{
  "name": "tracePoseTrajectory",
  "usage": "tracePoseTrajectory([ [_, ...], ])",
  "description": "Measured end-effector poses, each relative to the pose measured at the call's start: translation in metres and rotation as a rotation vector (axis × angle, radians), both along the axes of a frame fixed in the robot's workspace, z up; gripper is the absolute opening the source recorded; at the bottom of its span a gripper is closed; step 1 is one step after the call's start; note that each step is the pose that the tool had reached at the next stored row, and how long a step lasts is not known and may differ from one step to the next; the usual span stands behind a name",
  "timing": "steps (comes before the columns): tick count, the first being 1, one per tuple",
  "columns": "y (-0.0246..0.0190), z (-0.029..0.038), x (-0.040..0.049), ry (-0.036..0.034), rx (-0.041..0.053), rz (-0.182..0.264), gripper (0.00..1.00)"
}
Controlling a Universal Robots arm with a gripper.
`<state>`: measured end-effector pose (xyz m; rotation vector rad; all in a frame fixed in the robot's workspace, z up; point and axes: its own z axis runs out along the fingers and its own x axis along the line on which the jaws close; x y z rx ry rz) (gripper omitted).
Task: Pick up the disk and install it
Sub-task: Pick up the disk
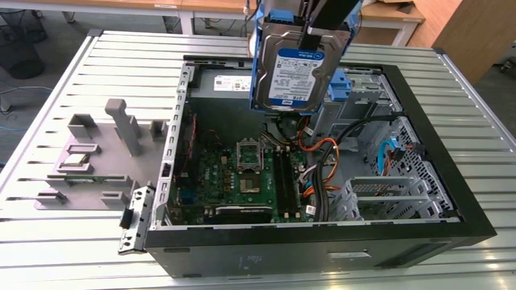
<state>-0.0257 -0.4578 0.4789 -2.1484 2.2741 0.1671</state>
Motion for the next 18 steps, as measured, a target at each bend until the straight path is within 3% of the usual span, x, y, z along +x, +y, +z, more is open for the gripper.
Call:
tracePoseTrajectory([
  [18,-0.0141,0.0,0.0,0.0,-0.0001,0.0,0.35],
])
